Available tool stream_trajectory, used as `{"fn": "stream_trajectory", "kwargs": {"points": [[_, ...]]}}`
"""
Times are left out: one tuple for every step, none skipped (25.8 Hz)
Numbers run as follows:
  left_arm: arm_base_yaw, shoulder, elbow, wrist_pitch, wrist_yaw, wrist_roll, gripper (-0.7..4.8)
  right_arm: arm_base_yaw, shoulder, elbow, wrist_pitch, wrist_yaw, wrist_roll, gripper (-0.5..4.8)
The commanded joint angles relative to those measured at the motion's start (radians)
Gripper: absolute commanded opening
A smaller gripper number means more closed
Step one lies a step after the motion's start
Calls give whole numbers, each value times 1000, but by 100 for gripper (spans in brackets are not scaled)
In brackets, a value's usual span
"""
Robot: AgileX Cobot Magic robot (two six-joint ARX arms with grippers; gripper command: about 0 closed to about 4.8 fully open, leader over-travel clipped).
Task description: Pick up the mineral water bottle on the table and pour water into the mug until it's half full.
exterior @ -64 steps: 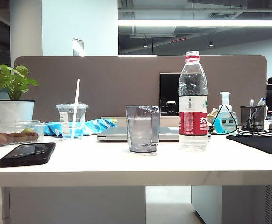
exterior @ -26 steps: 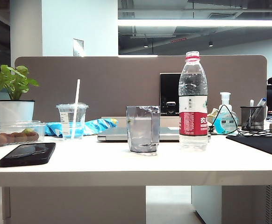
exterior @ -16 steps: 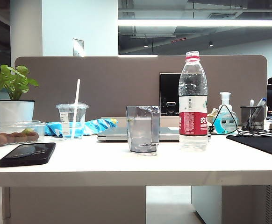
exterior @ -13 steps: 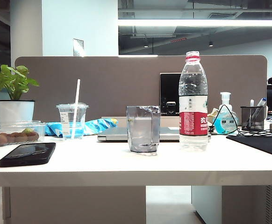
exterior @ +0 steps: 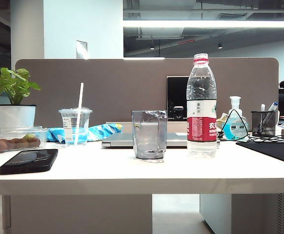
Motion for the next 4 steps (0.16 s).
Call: {"fn": "stream_trajectory", "kwargs": {"points": [[2,0,5,10,4,-3,-2,0,0,-8,11,-1,-1,-5],[2,0,5,10,4,-3,-2,0,0,-8,11,-1,-1,-5],[2,0,5,10,4,-3,-2,0,0,-8,11,-1,-1,-5],[2,0,5,10,4,-3,-2,0,0,-8,11,-1,-1,-5]]}}
